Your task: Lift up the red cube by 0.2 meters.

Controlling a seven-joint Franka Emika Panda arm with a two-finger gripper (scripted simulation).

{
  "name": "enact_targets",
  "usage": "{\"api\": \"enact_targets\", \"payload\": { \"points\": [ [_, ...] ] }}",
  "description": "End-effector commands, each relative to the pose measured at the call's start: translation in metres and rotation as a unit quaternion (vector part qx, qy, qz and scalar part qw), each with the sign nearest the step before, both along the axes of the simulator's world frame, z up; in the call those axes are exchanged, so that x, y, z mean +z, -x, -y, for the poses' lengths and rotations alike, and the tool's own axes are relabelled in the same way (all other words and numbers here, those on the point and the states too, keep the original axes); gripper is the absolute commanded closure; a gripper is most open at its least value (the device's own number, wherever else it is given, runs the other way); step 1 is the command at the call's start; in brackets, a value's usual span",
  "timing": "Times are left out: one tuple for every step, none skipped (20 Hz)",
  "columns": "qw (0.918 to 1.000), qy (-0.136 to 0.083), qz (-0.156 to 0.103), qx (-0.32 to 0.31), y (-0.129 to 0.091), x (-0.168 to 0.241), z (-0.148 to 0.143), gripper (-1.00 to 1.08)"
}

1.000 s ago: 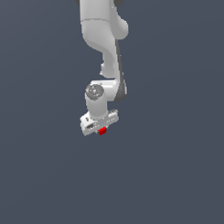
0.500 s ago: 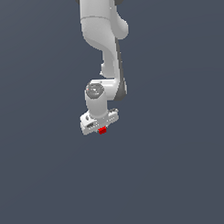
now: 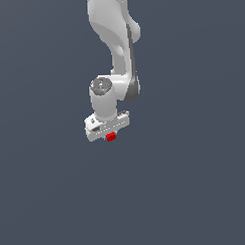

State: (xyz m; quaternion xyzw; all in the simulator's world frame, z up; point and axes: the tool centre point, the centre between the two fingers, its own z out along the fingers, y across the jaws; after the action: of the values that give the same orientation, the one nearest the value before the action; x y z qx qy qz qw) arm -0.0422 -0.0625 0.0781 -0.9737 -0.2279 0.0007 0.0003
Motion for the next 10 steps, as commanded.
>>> {"api": "enact_targets", "payload": {
  "points": [
    [1.0, 0.0, 0.001, 0.0, 0.0, 0.022, 0.0, 1.08],
    [1.0, 0.0, 0.001, 0.0, 0.0, 0.032, 0.0, 1.08],
    [1.0, 0.0, 0.001, 0.0, 0.001, 0.042, 0.0, 1.08],
    [1.0, 0.0, 0.001, 0.0, 0.001, 0.053, 0.0, 1.08],
    [1.0, 0.0, 0.001, 0.0, 0.001, 0.063, 0.0, 1.08],
    [1.0, 0.0, 0.001, 0.0, 0.001, 0.072, 0.0, 1.08],
    [1.0, 0.0, 0.001, 0.0, 0.001, 0.081, -0.001, 1.08],
    [1.0, 0.0, 0.001, 0.0, 0.001, 0.09, -0.001, 1.08],
    [1.0, 0.0, 0.001, 0.0, 0.001, 0.098, -0.001, 1.08],
    [1.0, 0.0, 0.001, 0.0, 0.001, 0.106, -0.001, 1.08]
  ]
}}
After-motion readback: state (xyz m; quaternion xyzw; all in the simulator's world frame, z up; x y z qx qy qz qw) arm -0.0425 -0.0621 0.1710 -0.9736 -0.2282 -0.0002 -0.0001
